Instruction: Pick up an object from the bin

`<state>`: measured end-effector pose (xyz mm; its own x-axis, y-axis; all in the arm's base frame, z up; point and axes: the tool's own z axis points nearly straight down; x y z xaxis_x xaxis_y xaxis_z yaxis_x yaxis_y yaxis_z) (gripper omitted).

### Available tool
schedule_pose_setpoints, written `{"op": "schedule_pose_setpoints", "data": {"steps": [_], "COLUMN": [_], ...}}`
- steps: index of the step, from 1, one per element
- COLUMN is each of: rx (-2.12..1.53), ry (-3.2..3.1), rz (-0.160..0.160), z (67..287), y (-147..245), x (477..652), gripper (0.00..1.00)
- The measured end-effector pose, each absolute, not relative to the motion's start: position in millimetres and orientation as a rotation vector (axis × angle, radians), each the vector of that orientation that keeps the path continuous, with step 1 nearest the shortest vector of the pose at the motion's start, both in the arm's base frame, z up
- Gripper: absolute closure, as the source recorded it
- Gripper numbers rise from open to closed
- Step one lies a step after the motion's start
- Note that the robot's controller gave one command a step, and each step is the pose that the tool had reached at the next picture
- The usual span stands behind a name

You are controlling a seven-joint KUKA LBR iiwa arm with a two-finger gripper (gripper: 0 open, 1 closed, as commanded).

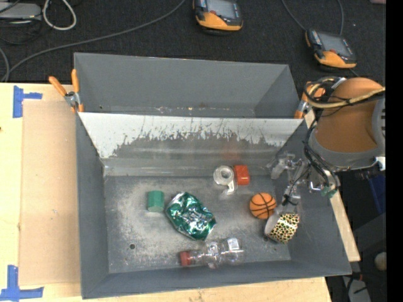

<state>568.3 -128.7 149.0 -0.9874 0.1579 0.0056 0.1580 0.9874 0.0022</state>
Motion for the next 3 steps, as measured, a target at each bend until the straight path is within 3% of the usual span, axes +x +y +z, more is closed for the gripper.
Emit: {"op": "schedule_pose_setpoints", "data": {"steps": [1,2,3], "rx": [-0.089,-0.092,-0.126], "ry": [-3.137,-3.141,-3.163], "rz": [-0.004,-0.004,-0.036], "z": [128,143,95], "y": [-132,-127,-119], "x": [562.1,577.4,596.0], "gripper": [0.0,0.0,0.0]}}
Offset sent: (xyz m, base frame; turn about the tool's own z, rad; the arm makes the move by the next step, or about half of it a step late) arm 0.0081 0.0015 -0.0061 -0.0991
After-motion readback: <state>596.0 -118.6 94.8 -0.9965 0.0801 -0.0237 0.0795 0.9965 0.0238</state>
